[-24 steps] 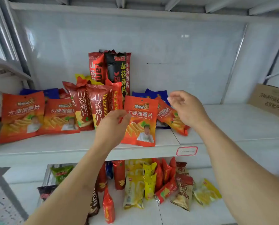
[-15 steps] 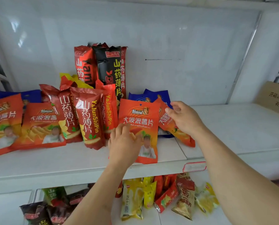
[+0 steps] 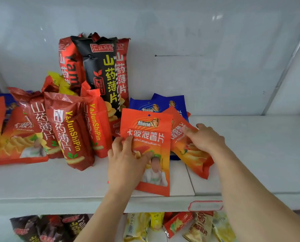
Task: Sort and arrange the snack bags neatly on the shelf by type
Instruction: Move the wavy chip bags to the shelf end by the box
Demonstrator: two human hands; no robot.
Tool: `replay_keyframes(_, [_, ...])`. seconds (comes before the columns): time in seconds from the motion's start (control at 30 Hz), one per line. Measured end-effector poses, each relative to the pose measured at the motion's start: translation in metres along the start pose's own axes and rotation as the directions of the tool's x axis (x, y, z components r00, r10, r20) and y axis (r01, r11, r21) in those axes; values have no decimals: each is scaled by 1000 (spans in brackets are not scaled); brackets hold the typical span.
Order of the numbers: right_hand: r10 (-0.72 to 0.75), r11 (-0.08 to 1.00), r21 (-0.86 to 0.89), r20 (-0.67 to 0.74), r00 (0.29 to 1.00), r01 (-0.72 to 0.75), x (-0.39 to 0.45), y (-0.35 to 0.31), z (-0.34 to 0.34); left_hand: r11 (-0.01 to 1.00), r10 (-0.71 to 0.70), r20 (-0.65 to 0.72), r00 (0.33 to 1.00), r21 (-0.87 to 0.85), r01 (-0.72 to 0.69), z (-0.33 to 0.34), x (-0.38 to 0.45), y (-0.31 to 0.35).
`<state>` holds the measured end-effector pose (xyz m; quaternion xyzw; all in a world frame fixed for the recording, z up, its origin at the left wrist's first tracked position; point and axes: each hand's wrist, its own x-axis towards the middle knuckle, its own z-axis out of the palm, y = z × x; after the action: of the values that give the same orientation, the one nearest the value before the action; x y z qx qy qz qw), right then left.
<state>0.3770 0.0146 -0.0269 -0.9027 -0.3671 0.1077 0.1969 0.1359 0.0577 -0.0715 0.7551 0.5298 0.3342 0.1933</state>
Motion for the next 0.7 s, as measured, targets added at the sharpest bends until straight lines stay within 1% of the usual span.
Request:
replay_keyframes(0.07, [-13, 997, 75, -10, 1000, 14, 3, 7, 3, 1000, -19, -14, 1000, -19, 19, 8, -1, 10])
replay_keyframes(0.13, [-34, 980, 199, 19, 999, 29, 7, 13, 6, 998, -41, -36, 999, -45, 39, 15, -2, 18])
replay_keyframes(0.2, [-63, 932, 362, 83, 995, 29, 8, 18, 7, 997, -54, -60, 997, -62, 50, 20, -2, 25])
replay_keyframes(0.27, [-76, 875, 484, 167, 983, -14, 0, 17, 3, 995, -70, -74, 995, -73, 65, 26, -1, 31])
replay_keyframes(0.33, [-103, 854, 520, 221, 970, -28, -6, 17, 3, 993, -88, -95, 992, -84, 80, 30, -1, 38])
replay_keyframes(0.43, [-205, 820, 572, 277, 939, 10, -10, 19, 7, 991, -95, -121, 988, -106, 82, 39, -1, 50])
replay_keyframes(0.53, [-299, 743, 668, 279, 912, 39, -7, 21, 12, 981, -129, -81, 988, -159, 115, 47, 0, 63])
replay_keyframes(0.63, [-319, 680, 733, 257, 912, 31, 0, 25, 16, 948, -172, 18, 985, -269, 170, 50, 2, 75])
replay_keyframes(0.7, [-322, 633, 774, 253, 912, 9, 5, 29, 16, 945, -147, 74, 986, -285, 162, 49, 5, 77])
